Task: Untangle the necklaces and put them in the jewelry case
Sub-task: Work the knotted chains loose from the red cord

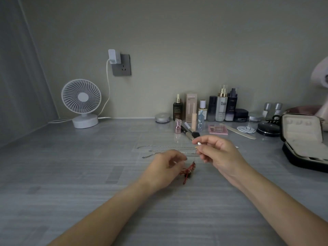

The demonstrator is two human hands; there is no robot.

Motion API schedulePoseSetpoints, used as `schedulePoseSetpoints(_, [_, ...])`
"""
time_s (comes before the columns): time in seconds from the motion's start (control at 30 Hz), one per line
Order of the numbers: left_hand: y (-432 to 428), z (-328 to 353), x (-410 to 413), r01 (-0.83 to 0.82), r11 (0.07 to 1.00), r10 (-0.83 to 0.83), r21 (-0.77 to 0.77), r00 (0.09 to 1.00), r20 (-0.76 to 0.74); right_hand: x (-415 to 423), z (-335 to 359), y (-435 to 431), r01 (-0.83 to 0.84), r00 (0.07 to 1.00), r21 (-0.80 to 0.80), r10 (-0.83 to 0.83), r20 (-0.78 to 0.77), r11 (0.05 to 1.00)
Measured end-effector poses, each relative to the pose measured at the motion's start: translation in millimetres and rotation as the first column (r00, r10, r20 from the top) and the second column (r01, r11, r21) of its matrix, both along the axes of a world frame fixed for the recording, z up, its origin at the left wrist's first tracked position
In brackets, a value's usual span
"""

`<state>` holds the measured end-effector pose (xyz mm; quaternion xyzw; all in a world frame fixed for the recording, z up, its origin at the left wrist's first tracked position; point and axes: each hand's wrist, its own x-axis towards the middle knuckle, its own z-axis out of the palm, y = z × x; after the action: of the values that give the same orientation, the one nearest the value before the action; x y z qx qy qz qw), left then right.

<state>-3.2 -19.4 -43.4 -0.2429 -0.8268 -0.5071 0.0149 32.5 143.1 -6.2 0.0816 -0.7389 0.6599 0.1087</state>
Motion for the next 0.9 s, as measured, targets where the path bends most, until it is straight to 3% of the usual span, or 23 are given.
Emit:
schedulePoseSetpoints(0.1, [7, -2, -1, 0.066, 0.995, -0.073, -0.077, 0.993, -0.092, 2, 0, -1, -0.063, 0.998, 0.0, 0.063, 0.014, 0.998])
schedulePoseSetpoints(0.3, [7, -4, 2, 0.13, 0.986, -0.135, -0.108, 0.99, -0.035, 2, 1, 0, -0.127, 0.99, -0.07, 0.131, 0.058, 0.989])
schedulePoseSetpoints(0.47, [3, 1, -1, 0.086, 0.996, -0.086, -0.02, 0.996, 0.021, 0, 4, 5, -0.102, 0.98, -0.233, 0.138, 0.143, 0.967])
schedulePoseSetpoints(0.57, [0, 1, -1, 0.072, 0.997, -0.073, 0.024, 0.996, 0.052, -2, 4, 7, -0.096, 0.968, -0.247, 0.149, 0.204, 0.964])
schedulePoseSetpoints(0.67, [-1, 2, -1, 0.056, 0.997, -0.06, 0.056, 0.995, 0.08, -4, 0, 9, -0.085, 0.959, -0.122, 0.115, 0.26, 0.989])
schedulePoseSetpoints(0.73, [-2, 3, -1, 0.056, 0.996, -0.061, 0.064, 0.995, 0.079, -5, -3, 13, -0.068, 0.963, 0.081, 0.044, 0.265, 0.994])
schedulePoseSetpoints(0.83, [-4, 5, -1, 0.06, 0.996, -0.064, 0.058, 0.995, 0.071, -6, -5, 20, -0.062, 0.968, 0.372, -0.034, 0.247, 0.926])
schedulePoseSetpoints(0.9, [-6, 5, -2, 0.044, 0.999, -0.045, 0.012, 0.998, 0.052, -6, -5, 22, -0.061, 0.97, 0.414, -0.044, 0.24, 0.908])
